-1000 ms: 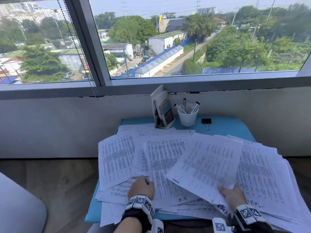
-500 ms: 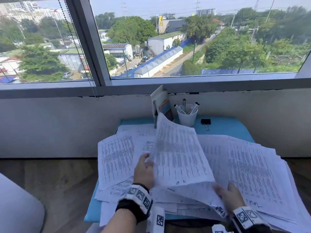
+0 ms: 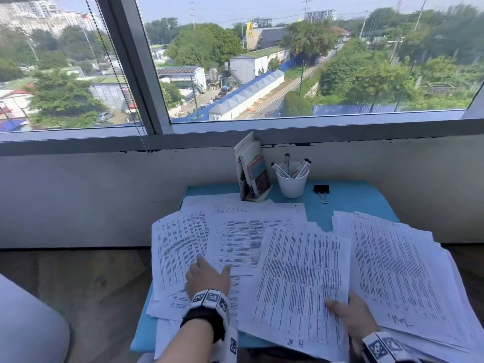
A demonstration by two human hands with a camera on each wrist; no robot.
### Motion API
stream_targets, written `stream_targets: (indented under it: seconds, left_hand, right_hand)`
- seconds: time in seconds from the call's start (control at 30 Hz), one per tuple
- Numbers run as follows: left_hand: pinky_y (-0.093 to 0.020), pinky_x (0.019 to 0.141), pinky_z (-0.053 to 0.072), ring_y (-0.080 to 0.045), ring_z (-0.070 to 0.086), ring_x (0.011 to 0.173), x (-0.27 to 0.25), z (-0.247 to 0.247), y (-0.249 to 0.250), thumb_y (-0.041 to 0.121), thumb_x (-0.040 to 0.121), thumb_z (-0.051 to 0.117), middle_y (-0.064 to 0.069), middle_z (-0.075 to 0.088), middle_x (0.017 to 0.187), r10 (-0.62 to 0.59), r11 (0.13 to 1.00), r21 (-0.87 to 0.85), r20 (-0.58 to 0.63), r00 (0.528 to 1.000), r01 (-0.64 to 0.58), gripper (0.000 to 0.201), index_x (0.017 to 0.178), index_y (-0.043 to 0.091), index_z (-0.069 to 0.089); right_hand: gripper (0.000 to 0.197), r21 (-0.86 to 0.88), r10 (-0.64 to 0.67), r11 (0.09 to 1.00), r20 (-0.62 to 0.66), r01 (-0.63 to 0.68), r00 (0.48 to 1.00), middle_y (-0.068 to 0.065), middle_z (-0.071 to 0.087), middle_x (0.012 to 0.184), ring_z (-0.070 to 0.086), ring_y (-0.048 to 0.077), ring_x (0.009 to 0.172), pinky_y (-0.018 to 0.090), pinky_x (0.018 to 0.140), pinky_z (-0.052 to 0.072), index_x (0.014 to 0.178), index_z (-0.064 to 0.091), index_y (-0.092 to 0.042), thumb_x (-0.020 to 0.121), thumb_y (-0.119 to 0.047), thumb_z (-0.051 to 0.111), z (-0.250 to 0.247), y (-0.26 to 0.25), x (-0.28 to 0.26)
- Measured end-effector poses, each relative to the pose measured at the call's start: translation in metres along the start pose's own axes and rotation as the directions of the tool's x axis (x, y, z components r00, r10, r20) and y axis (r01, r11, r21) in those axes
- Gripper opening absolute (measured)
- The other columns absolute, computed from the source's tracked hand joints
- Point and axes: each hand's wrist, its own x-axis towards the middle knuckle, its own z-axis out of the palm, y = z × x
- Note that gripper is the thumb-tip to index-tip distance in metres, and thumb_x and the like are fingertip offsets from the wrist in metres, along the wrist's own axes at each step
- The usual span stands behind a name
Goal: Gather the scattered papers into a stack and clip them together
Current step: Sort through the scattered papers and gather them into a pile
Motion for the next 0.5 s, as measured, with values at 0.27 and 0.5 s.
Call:
stream_targets:
  seconds: [0.27, 0.5]
  left_hand:
    - [-0.039, 0.098, 0.042, -0.030, 0.046, 0.120, 0.030, 0.003, -0.001, 0.056, 0.083, 0.056, -0.012, 0.046, 0.132, -0.051, 0.997, 0.056, 0.126, 0.991, 0.044, 0.064, 0.128, 0.012, 0.045]
    - [-0.032, 0.054, 0.045, -0.025, 0.052, 0.062, 0.016, -0.027, 0.026, 0.016, 0.099, 0.039, -0.012, 0.049, 0.074, -0.118, 0.697, -0.717, -0.126, 0.985, -0.008, 0.010, 0.099, 0.006, 0.041]
  right_hand:
    - [0.020, -0.074, -0.074, 0.995, -0.015, 0.073, 0.997, 0.008, 0.067, 0.094, 0.061, 0.024, 0.086, 0.029, 0.081, 0.044, 0.099, 0.059, -0.016, 0.083, -0.009, 0.067, 0.004, -0.005, -0.009]
    - [0.023, -0.124, -0.090, 0.989, -0.025, 0.086, 0.996, 0.009, 0.066, 0.098, 0.061, 0.024, 0.090, 0.030, 0.085, 0.045, 0.105, 0.058, -0.014, 0.084, -0.012, 0.066, 0.003, -0.004, -0.012]
